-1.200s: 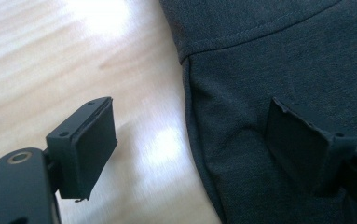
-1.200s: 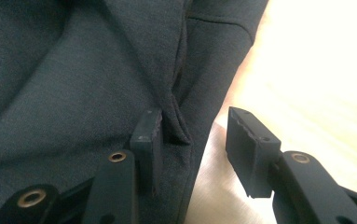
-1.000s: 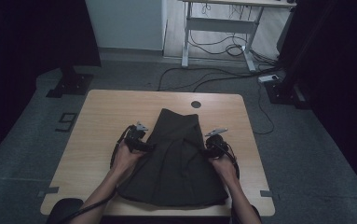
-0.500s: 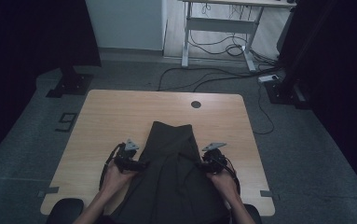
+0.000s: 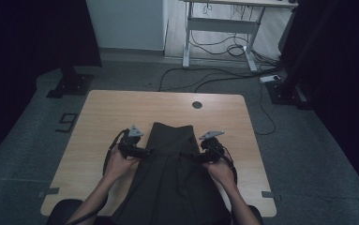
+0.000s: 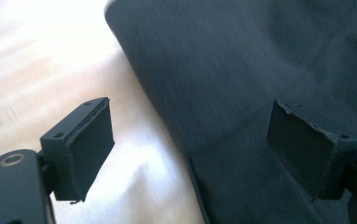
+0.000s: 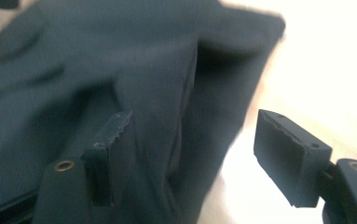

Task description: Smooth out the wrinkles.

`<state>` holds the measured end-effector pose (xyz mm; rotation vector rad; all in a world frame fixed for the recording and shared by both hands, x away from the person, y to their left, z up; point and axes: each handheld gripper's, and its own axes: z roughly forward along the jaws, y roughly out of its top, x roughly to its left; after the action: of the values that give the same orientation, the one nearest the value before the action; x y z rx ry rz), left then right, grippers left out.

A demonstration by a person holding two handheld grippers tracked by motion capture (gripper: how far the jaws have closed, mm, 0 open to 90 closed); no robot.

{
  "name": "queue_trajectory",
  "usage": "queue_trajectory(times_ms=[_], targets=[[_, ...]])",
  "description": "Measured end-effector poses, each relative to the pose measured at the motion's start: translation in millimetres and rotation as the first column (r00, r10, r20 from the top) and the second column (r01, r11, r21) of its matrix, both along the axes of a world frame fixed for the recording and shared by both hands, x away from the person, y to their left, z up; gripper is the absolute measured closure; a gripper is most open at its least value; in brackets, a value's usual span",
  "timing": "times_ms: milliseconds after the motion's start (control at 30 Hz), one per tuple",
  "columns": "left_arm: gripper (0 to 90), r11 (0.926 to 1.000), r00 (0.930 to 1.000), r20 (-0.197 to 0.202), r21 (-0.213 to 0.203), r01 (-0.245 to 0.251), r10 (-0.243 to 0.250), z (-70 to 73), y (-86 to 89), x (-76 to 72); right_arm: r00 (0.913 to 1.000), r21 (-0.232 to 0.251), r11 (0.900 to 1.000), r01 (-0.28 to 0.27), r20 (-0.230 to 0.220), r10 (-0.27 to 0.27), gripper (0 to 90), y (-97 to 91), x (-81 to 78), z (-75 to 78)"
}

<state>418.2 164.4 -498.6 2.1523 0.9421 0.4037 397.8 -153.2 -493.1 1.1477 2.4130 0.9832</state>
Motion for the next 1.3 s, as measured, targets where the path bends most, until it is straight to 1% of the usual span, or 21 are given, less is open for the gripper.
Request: queue_trajectory(times_ms=[100,200,300,367,433,467,567,600,633,667,700,800,867,900,967,1000,1033,1100,1167,1233,1300], targets=[[14.7,1.0000,1.0000,0.003,0.002,-0.001,0.001,5.5,-5.0,13.8,0.9999,0.014,0.9998,0.010,0.011,-0.011,26.7,10.2,15.8,6.5],[14.8,0.9999,0.9999,-0.009,0.006,-0.008,0.008,4.5,-10.2,27.4,0.9997,0.015,0.9997,0.021,0.009,-0.021,24.0,22.7,33.4,7.6],[14.7,0.9997,0.9993,-0.029,0.015,-0.022,0.022,-3.3,-14.3,40.0,0.9993,0.000,0.9994,0.036,0.010,-0.036,22.5,33.0,48.9,4.4],[14.9,0.9990,0.9984,-0.045,0.028,-0.033,0.035,-11.2,-15.9,46.7,0.9987,-0.024,0.9984,0.051,0.001,-0.051,22.4,37.0,57.4,-0.5],[15.1,0.9975,0.9971,-0.055,0.052,-0.049,0.052,-19.5,-16.3,52.2,0.9980,-0.063,0.9960,0.063,-0.001,-0.064,22.3,37.2,65.0,-7.1],[15.3,0.9964,0.9962,-0.060,0.060,-0.060,0.064,-23.2,-16.1,54.6,0.9974,-0.071,0.9949,0.072,-0.006,-0.072,22.0,36.1,68.1,-10.8],[16.5,0.9939,0.9935,-0.077,0.079,-0.077,0.084,-33.2,-14.7,60.6,0.9954,-0.073,0.9935,0.087,-0.032,-0.090,21.3,31.6,74.5,-21.0],[16.6,0.9926,0.9927,-0.085,0.093,-0.078,0.086,-36.3,-14.2,62.1,0.9951,-0.075,0.9933,0.088,-0.038,-0.091,21.1,30.6,75.4,-24.0],[16.6,0.9931,0.9918,-0.095,0.088,-0.078,0.086,-39.1,-13.3,63.3,0.9948,-0.075,0.9930,0.091,-0.040,-0.094,21.0,29.6,76.1,-27.0],[16.6,0.9947,0.9903,-0.107,0.063,-0.082,0.088,-40.8,-11.3,64.3,0.9947,-0.072,0.9935,0.088,-0.047,-0.092,21.0,28.7,76.8,-29.9],[16.8,0.9950,0.9882,-0.122,0.047,-0.088,0.093,-41.9,-9.5,65.2,0.9945,-0.072,0.9936,0.087,-0.052,-0.091,20.8,27.8,77.4,-32.7],[16.8,0.9954,0.9895,-0.112,0.041,-0.086,0.091,-42.9,-8.5,64.8,0.9926,-0.037,0.9952,0.090,-0.078,-0.093,20.6,23.6,79.6,-39.7],[17.4,0.9960,0.9904,-0.110,0.040,-0.080,0.084,-42.9,-8.8,64.8,0.9916,-0.006,0.9962,0.086,-0.096,-0.087,22.6,21.0,81.6,-44.3],[18.7,0.9965,0.9912,-0.106,0.035,-0.076,0.079,-43.0,-9.1,64.4,0.9925,0.001,0.9965,0.084,-0.090,-0.083,24.4,20.5,81.6,-44.8],[25.2,0.9981,0.9932,-0.100,0.023,-0.058,0.060,-42.8,-10.1,63.5,0.9941,0.014,0.9984,0.054,-0.095,-0.053,36.4,21.1,80.9,-43.1],[28.5,0.9988,0.9940,-0.099,0.018,-0.046,0.048,-42.6,-10.7,63.4,0.9940,0.010,0.9986,0.051,-0.097,-0.050,38.4,21.7,81.0,-42.4],[32.8,0.9993,0.9941,-0.102,0.012,-0.036,0.037,-42.1,-11.5,63.0,0.9937,0.013,0.9987,0.049,-0.101,-0.048,43.7,22.0,80.8,-41.9],[42.3,0.9999,0.9937,-0.111,0.000,-0.016,0.016,-40.9,-13.3,62.8,0.9926,0.029,0.9989,0.037,-0.117,-0.034,54.0,22.7,80.2,-40.8],[55.0,0.9999,0.9915,-0.130,-0.014,0.003,-0.005,-39.8,-15.4,62.6,0.9907,0.043,0.9987,0.029,-0.134,-0.023,63.8,24.2,79.6,-40.1],[60.4,0.9997,0.9887,-0.149,-0.022,0.006,-0.009,-38.7,-15.7,63.6,0.9915,0.034,0.9993,0.018,-0.130,-0.013,67.5,26.3,78.2,-39.2],[70.5,0.9989,0.9839,-0.176,-0.040,0.027,-0.033,-37.8,-15.5,65.5,0.9930,0.014,0.9999,0.005,-0.118,-0.003,69.6,28.7,76.7,-37.8]])
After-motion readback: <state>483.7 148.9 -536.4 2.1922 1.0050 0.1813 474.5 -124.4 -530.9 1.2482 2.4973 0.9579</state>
